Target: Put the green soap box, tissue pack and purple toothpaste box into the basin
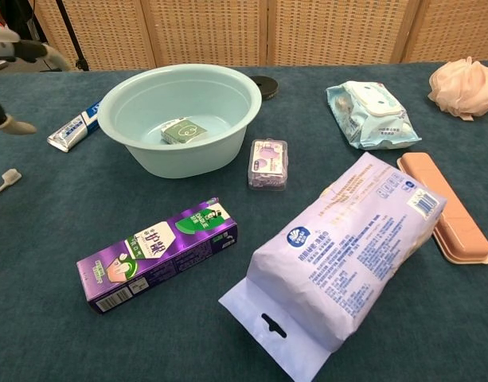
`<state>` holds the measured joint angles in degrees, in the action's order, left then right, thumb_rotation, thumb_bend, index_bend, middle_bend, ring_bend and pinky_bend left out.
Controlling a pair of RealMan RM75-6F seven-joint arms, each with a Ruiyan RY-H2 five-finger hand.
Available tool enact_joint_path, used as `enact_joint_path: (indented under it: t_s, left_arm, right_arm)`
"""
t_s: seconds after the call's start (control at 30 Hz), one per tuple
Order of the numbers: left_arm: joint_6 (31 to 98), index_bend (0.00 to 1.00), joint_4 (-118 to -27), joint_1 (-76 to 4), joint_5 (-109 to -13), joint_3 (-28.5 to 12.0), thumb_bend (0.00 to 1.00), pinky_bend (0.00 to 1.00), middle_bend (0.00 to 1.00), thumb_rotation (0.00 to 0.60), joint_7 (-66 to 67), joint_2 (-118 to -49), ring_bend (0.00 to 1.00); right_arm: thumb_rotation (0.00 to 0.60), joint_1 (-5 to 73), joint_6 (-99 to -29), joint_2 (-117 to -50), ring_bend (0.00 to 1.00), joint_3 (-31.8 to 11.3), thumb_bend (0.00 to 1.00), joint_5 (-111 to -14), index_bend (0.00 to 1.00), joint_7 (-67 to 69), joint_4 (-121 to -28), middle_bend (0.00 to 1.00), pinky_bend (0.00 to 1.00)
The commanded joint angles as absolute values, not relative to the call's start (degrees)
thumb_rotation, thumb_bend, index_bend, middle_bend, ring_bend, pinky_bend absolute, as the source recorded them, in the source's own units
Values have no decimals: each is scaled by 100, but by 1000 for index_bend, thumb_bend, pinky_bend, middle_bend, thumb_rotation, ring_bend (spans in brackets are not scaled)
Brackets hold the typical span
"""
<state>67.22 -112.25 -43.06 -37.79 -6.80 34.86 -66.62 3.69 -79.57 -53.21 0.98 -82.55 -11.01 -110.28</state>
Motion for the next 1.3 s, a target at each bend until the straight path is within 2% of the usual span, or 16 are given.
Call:
enact_joint_path:
  t_s: [0.03, 0.37, 0.63, 1.03, 1.3]
  left_arm:
    - [6885, 78, -11708, -3840, -4294, -265, 262, 0, 0, 600, 3204, -6119, 0]
    - [7285, 78, -12051, -2864, -5481, 580, 267, 0, 0, 600, 2712, -5661, 0]
    - [7836, 78, -11818, -2130, -6253, 926, 270, 0, 0, 600, 2499, -6025, 0]
    - [7911, 77, -11301, -1546, -6383, 1020, 270, 0, 0, 600, 2115, -6385, 0]
    - [7859, 77, -11227, -1437, -6429, 862, 270, 0, 0, 600, 1924, -6324, 0]
  right_arm:
    - [600, 372, -7962, -5364, 0, 108, 156, -8295, 0, -1206, -11051, 0, 0]
    - [600, 385, -7918, -5500, 0, 144, 156, -8345, 0, -1554, -11084, 0, 0]
    - [600, 399, -7888, -5599, 0, 180, 156, -8456, 0, -1659, -11040, 0, 0]
    - [600, 482, -7900, -5837, 0, 254, 105, -9047, 0, -1465, -10875, 0, 0]
    - [600, 892, -7428, -5910, 0, 368, 100, -9754, 0, -1285, -10874, 0, 0]
